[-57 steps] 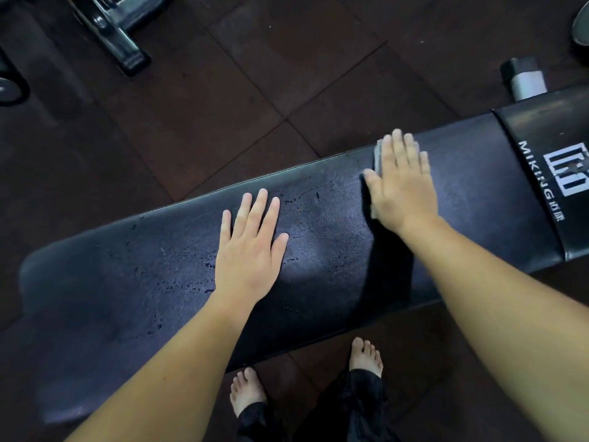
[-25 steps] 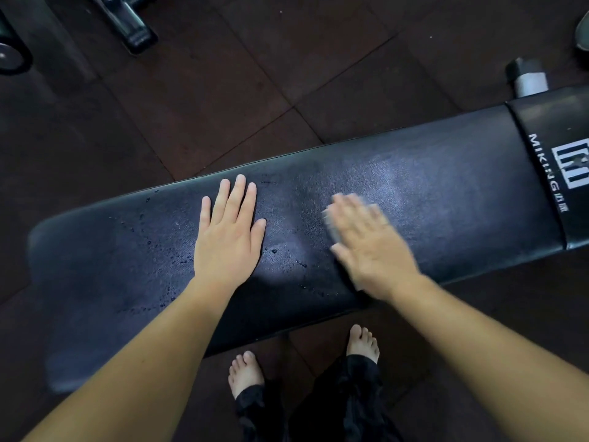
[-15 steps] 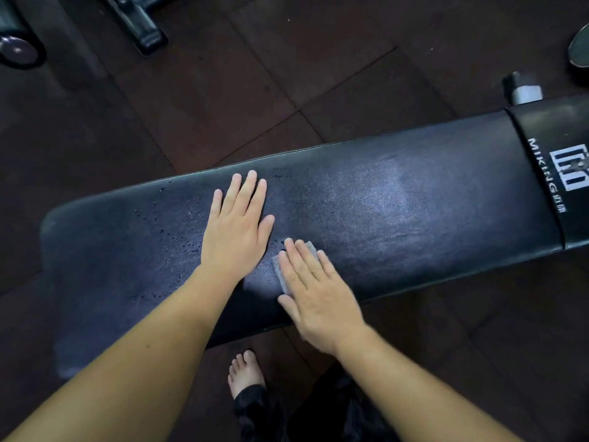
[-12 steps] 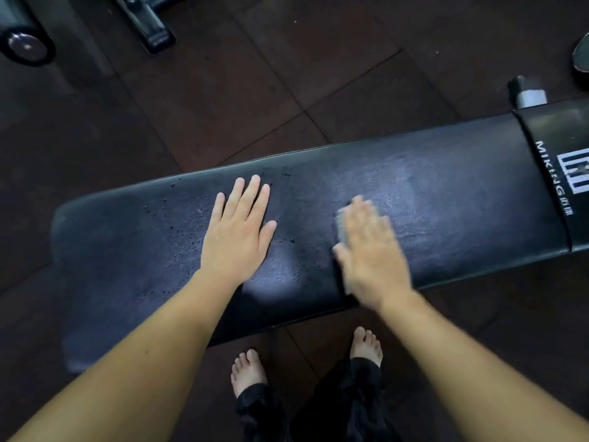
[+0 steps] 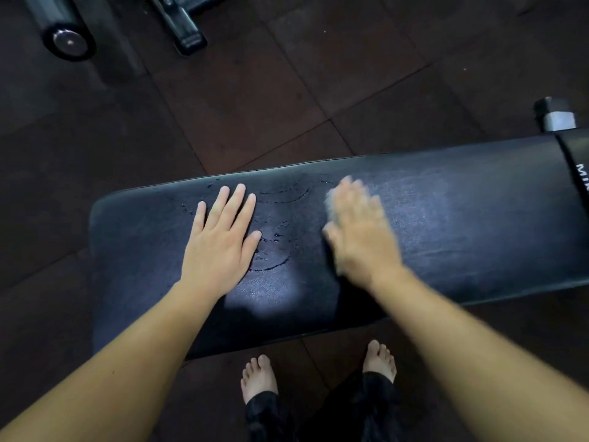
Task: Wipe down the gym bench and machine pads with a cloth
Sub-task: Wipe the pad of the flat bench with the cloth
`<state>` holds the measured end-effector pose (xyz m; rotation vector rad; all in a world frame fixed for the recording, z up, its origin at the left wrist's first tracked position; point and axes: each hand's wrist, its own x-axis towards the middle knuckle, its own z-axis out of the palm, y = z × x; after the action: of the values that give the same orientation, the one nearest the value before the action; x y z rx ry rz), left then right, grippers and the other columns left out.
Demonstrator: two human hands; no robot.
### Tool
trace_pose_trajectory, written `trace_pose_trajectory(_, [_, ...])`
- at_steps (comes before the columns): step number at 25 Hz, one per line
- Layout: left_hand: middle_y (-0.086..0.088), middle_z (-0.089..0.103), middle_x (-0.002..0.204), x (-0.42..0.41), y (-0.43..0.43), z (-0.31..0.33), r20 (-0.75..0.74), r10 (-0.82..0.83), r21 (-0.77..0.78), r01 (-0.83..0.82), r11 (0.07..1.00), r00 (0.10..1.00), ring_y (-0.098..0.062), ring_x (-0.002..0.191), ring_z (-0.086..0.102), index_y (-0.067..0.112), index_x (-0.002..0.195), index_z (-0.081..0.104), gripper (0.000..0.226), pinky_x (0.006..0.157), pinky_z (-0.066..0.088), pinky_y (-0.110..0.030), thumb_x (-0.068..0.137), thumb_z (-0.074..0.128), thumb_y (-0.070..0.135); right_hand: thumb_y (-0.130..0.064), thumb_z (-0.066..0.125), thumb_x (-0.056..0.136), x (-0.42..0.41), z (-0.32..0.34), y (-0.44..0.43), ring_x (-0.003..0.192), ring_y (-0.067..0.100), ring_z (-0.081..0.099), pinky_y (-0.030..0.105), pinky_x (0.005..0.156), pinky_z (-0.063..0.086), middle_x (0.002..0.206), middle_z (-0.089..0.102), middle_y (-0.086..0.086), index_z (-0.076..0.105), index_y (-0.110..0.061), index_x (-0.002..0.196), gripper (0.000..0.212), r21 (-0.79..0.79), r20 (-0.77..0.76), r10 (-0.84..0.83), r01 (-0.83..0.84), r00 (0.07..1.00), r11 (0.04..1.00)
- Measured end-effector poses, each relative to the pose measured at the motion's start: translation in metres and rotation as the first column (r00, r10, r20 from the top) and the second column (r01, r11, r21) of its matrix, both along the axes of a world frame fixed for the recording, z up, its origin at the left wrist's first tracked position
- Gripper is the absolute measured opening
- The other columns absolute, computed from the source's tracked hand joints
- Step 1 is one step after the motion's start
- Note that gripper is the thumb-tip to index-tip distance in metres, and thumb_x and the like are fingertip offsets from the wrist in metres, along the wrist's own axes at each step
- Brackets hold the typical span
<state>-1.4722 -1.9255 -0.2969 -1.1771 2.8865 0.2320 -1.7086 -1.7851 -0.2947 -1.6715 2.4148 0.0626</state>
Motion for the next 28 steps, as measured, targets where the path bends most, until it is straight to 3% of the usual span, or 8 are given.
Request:
trace_pose_trajectory(2, [-0.001, 0.017, 0.172, 0.009, -0.004, 0.0, 0.001, 0.031, -0.004, -0.031, 0.999, 1.0, -0.024, 0.16, 0.009, 0.018, 0.163, 0.027, 0.063, 0.126, 0.016, -0.055, 0.107, 0.029, 0.046, -0.043, 0.022, 0.108, -0.044, 0.006, -0.04, 0.159, 0.032, 0.001, 0.053, 0.128, 0.007, 0.172, 0.001, 0.016, 0.007, -0.005, 0.164, 0.069, 0.009, 0.032, -0.273, 0.273, 0.962, 0.962])
trace_pose_trajectory(4, [-0.001, 0.017, 0.172, 0.017, -0.009, 0.001, -0.001, 0.061, -0.007, -0.061, 0.998, 0.998, -0.024, 0.16, 0.01, 0.018, 0.163, 0.027, 0.063, 0.126, 0.016, -0.055, 0.107, 0.029, 0.046, -0.043, 0.025, 0.107, -0.012, 0.005, -0.063, 0.158, 0.036, 0.005, 0.055, 0.128, 0.011, 0.171, 0.006, 0.019, 0.011, -0.004, 0.163, 0.07, -0.038, -0.005, -0.261, 0.261, 0.965, 0.965])
trace_pose_trajectory(9, [-0.001, 0.019, 0.172, 0.033, -0.019, 0.004, -0.006, 0.087, -0.005, -0.087, 0.996, 0.996, -0.024, 0.16, 0.012, 0.019, 0.163, 0.029, 0.062, 0.125, 0.018, -0.057, 0.107, 0.029, 0.046, -0.048, 0.026, 0.106, 0.079, 0.006, -0.011, 0.16, 0.028, 0.004, 0.049, 0.129, 0.009, 0.173, 0.007, 0.009, 0.013, -0.015, 0.165, 0.069, -0.009, 0.072, 0.455, -0.456, 0.887, 0.89])
trace_pose_trajectory(12, [0.0, 0.019, 0.172, 0.043, -0.024, 0.002, -0.001, 0.097, -0.002, -0.097, 0.995, 0.995, -0.025, 0.159, 0.012, 0.019, 0.163, 0.028, 0.062, 0.125, 0.017, -0.058, 0.107, 0.029, 0.046, -0.047, 0.023, 0.104, -0.002, 0.003, -0.046, 0.16, 0.027, 0.004, 0.049, 0.129, 0.007, 0.173, 0.006, 0.007, 0.01, -0.016, 0.165, 0.07, 0.018, 0.044, 0.087, -0.088, 0.995, 0.996])
trace_pose_trajectory(15, [0.0, 0.017, 0.172, 0.044, -0.022, 0.0, 0.003, 0.117, -0.007, -0.117, 0.993, 0.993, -0.025, 0.159, 0.012, 0.018, 0.163, 0.026, 0.062, 0.126, 0.015, -0.057, 0.107, 0.028, 0.045, -0.045, 0.026, 0.108, -0.011, 0.005, -0.09, 0.16, 0.029, 0.0, 0.049, 0.129, 0.004, 0.173, 0.005, 0.012, 0.009, -0.009, 0.164, 0.069, -0.005, 0.043, -0.237, 0.237, 0.971, 0.972])
trace_pose_trajectory(21, [0.0, 0.015, 0.173, 0.042, -0.023, 0.001, 0.016, 0.122, -0.009, -0.122, 0.993, 0.992, -0.024, 0.16, 0.009, 0.018, 0.164, 0.024, 0.062, 0.127, 0.014, -0.056, 0.108, 0.025, 0.045, -0.052, 0.027, 0.105, 0.088, 0.009, -0.025, 0.16, 0.026, 0.002, 0.048, 0.129, 0.008, 0.173, 0.005, 0.005, 0.01, -0.018, 0.165, 0.072, 0.019, 0.071, 0.418, -0.42, 0.906, 0.907])
trace_pose_trajectory(26, [0.0, 0.012, 0.173, 0.041, -0.022, -0.002, 0.042, 0.118, -0.011, -0.118, 0.993, 0.992, -0.024, 0.16, 0.007, 0.019, 0.165, 0.019, 0.063, 0.127, 0.012, -0.056, 0.107, 0.022, 0.046, -0.054, 0.02, 0.102, 0.0, 0.005, -0.073, 0.16, 0.025, -0.003, 0.049, 0.129, 0.005, 0.174, 0.0, 0.007, 0.008, -0.011, 0.165, 0.077, 0.034, 0.066, -0.205, 0.203, 0.976, 0.979])
trace_pose_trajectory(28, [0.0, 0.011, 0.174, 0.041, -0.022, -0.002, 0.049, 0.124, -0.019, -0.123, 0.992, 0.991, -0.024, 0.16, 0.007, 0.02, 0.165, 0.017, 0.064, 0.127, 0.013, -0.056, 0.107, 0.023, 0.046, -0.052, 0.026, 0.104, 0.039, 0.005, -0.104, 0.16, 0.027, -0.004, 0.049, 0.129, 0.002, 0.173, -0.001, 0.01, 0.007, -0.01, 0.165, 0.076, 0.013, 0.083, -0.19, 0.19, 0.978, 0.982])
